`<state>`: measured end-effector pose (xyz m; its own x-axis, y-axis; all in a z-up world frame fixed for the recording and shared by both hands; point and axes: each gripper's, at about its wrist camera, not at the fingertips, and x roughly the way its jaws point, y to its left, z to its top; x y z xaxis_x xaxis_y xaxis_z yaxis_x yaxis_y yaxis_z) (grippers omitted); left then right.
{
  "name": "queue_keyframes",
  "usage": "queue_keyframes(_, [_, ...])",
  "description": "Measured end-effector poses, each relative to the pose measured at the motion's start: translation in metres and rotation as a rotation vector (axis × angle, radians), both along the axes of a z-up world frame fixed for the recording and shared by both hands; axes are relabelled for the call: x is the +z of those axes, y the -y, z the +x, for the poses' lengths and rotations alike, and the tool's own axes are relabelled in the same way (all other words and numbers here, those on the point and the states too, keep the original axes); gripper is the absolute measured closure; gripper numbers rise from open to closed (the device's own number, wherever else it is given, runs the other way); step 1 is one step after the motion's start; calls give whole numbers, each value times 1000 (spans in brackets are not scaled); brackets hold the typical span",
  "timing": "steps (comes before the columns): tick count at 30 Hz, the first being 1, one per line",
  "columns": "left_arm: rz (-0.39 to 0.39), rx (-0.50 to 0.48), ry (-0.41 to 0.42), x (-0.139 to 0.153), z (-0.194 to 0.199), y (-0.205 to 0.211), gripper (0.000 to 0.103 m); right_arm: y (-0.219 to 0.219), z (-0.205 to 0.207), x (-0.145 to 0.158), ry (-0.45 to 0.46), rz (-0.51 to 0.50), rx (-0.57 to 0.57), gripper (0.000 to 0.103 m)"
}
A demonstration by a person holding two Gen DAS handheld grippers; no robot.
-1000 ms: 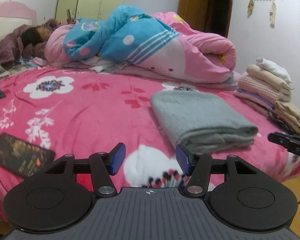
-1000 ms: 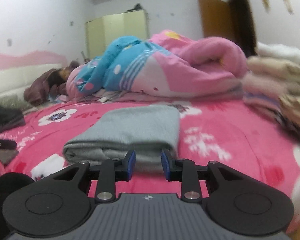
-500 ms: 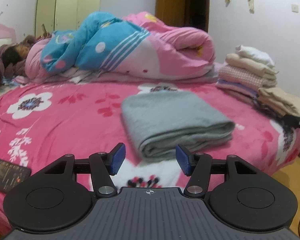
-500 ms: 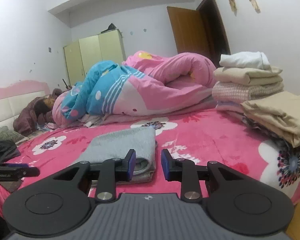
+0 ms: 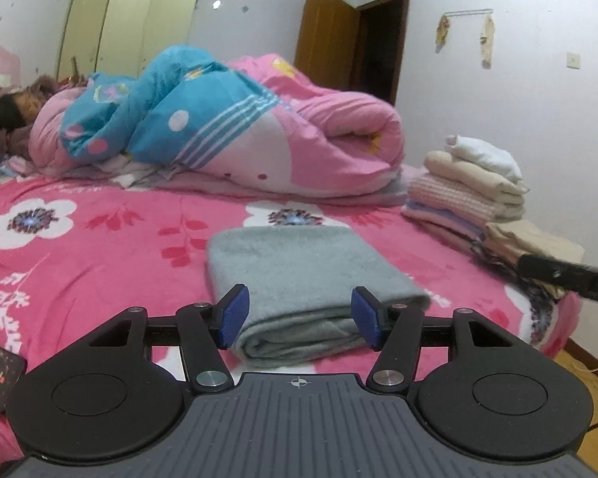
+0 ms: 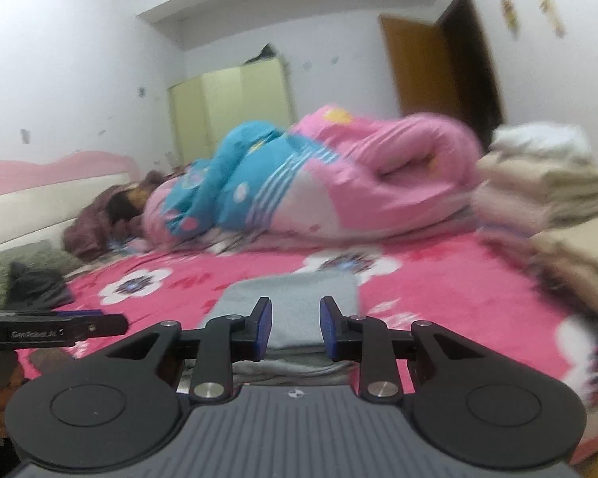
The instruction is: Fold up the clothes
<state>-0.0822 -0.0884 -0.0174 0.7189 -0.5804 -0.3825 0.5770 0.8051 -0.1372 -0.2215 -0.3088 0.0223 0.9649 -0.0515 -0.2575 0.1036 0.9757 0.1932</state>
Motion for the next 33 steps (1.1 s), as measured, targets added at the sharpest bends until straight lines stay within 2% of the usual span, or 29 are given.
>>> queue_keyframes(6, [150, 27, -15, -25, 27, 21, 46, -14, 51, -52, -76, 28, 169, 87])
queue_keyframes(11, [194, -28, 7, -36, 45, 31, 48, -29, 89, -83, -119, -44, 270, 91])
queue_keyframes(16, [232, -91, 32, -47, 61, 41, 50, -41, 120, -94, -120, -86, 353, 92])
queue_keyframes(21, [268, -146, 63, -59, 75, 52, 53, -53, 136, -106, -112, -137, 328, 93])
queue_keyframes(24, [297, -152, 107, -64, 74, 53, 61, -55, 134, -110, -90, -132, 315, 94])
queue_keyframes(28, [314, -161, 150, -66, 66, 49, 81, -61, 134, -112, -58, -171, 298, 94])
queue_keyframes(31, [295, -182, 145, -61, 70, 46, 82, -64, 133, -111, -40, -202, 302, 94])
queue_keyframes(33, [284, -200, 139, -59, 69, 42, 80, -65, 129, -109, -27, -225, 308, 94])
